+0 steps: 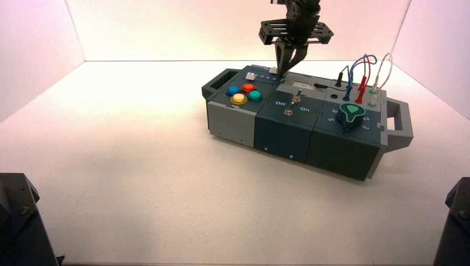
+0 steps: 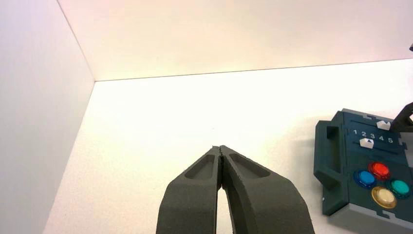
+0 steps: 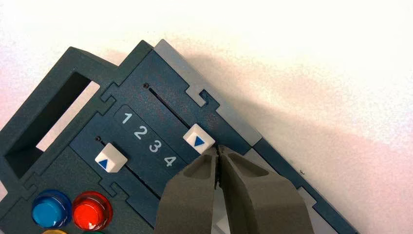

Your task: Move the top slider to position 4.

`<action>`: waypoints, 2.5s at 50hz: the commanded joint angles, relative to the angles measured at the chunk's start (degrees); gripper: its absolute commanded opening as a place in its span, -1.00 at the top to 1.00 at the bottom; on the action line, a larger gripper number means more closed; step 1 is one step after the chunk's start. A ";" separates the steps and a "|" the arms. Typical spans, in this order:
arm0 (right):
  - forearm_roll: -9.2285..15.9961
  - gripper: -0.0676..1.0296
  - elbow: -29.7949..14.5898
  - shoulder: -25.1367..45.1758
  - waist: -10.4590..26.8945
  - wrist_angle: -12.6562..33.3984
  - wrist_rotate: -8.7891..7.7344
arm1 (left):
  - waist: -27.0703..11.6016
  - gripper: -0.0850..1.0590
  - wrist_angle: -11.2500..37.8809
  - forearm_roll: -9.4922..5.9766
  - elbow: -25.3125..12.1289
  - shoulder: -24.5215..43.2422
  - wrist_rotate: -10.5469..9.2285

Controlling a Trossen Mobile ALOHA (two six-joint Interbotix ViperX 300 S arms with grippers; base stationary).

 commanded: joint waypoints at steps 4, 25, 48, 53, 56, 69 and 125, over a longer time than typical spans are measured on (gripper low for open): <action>-0.09 0.92 -1.14 -0.44 0.18 -0.26 -0.09 | -0.35 0.91 -0.70 -0.09 -1.58 0.18 0.18; 0.00 0.91 -1.23 -0.26 0.18 -0.26 -0.26 | -0.35 0.91 -0.70 0.00 -1.58 0.09 0.18; -0.09 0.91 -1.32 -0.09 0.18 -0.26 -0.26 | -0.35 0.91 -0.70 -0.09 -1.58 0.09 0.18; -0.09 0.91 -1.32 -0.09 0.18 -0.18 -0.18 | -0.35 0.91 -0.70 -0.09 -1.58 0.09 0.18; 0.00 0.91 -1.32 -0.09 0.18 -0.18 -0.18 | -0.35 0.91 -0.70 -0.09 -1.58 0.09 0.18; -0.09 0.91 -1.67 0.26 0.18 0.35 -0.26 | -0.35 0.91 -0.62 -0.09 -1.58 0.09 0.18; -0.09 0.91 -2.37 1.41 0.18 0.97 -0.35 | -0.35 0.91 -0.62 0.00 -1.67 0.09 0.18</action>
